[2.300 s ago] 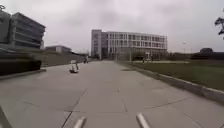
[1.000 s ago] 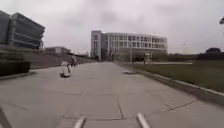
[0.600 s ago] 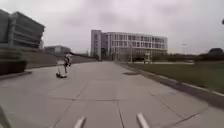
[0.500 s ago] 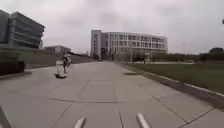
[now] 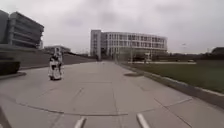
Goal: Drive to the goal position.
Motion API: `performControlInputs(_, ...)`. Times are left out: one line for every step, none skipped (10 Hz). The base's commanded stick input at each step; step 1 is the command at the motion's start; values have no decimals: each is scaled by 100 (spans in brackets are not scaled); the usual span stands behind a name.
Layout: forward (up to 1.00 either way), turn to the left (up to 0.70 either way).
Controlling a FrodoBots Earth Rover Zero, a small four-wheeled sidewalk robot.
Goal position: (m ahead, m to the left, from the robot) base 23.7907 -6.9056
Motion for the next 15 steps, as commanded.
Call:
performControlInputs(70,0)
performControlInputs(70,0)
performControlInputs(70,0)
performControlInputs(70,0)
performControlInputs(70,0)
performControlInputs(70,0)
performControlInputs(70,0)
performControlInputs(70,0)
performControlInputs(70,0)
performControlInputs(70,0)
performControlInputs(70,0)
performControlInputs(70,0)
performControlInputs(70,0)
performControlInputs(70,0)
performControlInputs(70,0)
